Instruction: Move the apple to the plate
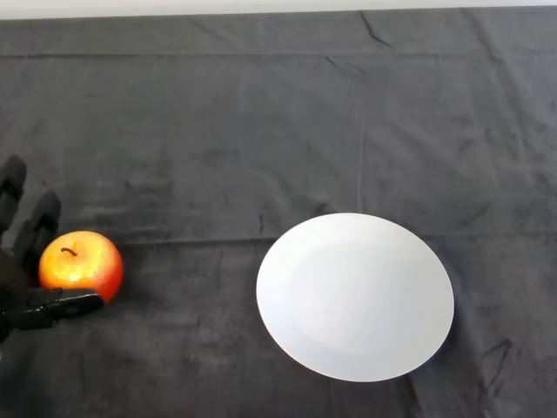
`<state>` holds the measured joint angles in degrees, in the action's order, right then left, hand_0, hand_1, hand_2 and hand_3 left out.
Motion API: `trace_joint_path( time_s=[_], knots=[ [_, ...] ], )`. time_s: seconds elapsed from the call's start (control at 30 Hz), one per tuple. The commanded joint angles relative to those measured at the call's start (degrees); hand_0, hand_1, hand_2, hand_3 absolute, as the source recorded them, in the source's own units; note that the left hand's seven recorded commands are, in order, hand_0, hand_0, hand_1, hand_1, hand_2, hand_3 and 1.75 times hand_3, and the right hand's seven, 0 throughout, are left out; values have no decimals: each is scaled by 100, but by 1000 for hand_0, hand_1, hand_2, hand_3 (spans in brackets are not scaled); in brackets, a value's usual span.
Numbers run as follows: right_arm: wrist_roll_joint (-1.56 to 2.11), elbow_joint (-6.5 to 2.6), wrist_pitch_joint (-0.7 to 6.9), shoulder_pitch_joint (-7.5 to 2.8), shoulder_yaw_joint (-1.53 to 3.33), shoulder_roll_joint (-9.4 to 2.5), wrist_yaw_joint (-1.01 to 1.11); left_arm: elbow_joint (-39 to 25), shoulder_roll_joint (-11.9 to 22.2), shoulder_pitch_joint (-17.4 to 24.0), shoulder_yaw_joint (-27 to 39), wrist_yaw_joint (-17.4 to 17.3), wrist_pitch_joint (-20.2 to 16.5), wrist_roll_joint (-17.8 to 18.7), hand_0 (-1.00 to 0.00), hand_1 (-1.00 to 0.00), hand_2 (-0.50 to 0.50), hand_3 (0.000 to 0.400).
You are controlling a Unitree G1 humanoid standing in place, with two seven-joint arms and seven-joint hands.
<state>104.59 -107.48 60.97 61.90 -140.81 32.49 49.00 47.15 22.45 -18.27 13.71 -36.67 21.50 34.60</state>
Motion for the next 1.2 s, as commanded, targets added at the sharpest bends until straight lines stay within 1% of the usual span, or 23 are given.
trace_joint_path(
  time_s=[0.03, 0.33, 0.73, 0.77, 0.83, 0.87, 0.9, 0.93, 0.97, 1.0, 1.03, 1.07, 1.1, 1.13, 1.2],
  knots=[
    [-2, 30, 64, 17, -33, 118, 11, -81, 55, 198, -162, -43, -81, -100, 0, 0, 0, 0],
    [-1, 32, 59, 16, -33, 119, 7, 58, 61, 225, -385, -21, -77, -349, 0, 0, 0, 0],
    [-1, 33, 54, 16, -33, 119, 2, 344, 135, 202, -595, -155, -145, -571, 0, 0, 0, 0],
    [-1, 34, 53, 16, -33, 119, 2, 374, 141, 197, -609, -165, -143, -591, 0, -20, 10, 8],
    [-1, 34, 52, 16, -33, 119, 1, 441, 149, 190, -638, -181, -126, -637, 0, -12, 6, 5],
    [-1, 34, 52, 16, -33, 119, 1, 481, 154, 183, -654, -187, -114, -665, 0, -27, 14, 11],
    [-1, 34, 52, 16, -33, 119, 0, 513, 159, 176, -668, -189, -106, -690, 0, -106, 53, 42],
    [-1, 34, 51, 16, -33, 119, 0, 551, 169, 163, -682, -191, -100, -718, 0, -310, 155, 124],
    [-1, 34, 51, 16, -33, 119, 0, 582, 180, 150, -694, -191, -97, -743, -71, -604, 267, 242],
    [-1, 34, 51, 16, -33, 119, 0, 616, 198, 129, -705, -190, -99, -770, -247, -867, 310, 347],
    [-1, 34, 50, 16, -33, 119, -1, 645, 214, 111, -715, -187, -101, -796, -475, -969, 247, 387],
    [-1, 34, 50, 16, -33, 119, -1, 661, 222, 103, -725, -178, -97, -819, -576, -996, 210, 398],
    [-1, 34, 50, 16, -33, 119, -1, 674, 224, 100, -738, -164, -87, -847, -627, -1000, 186, 400],
    [-1, 34, 49, 16, -34, 119, -2, 686, 225, 98, -751, -148, -74, -875, -718, -1000, 141, 400],
    [-1, 35, 49, 16, -34, 120, -2, 710, 231, 89, -771, -121, -49, -925, -859, -1000, 71, 400]
  ],
)
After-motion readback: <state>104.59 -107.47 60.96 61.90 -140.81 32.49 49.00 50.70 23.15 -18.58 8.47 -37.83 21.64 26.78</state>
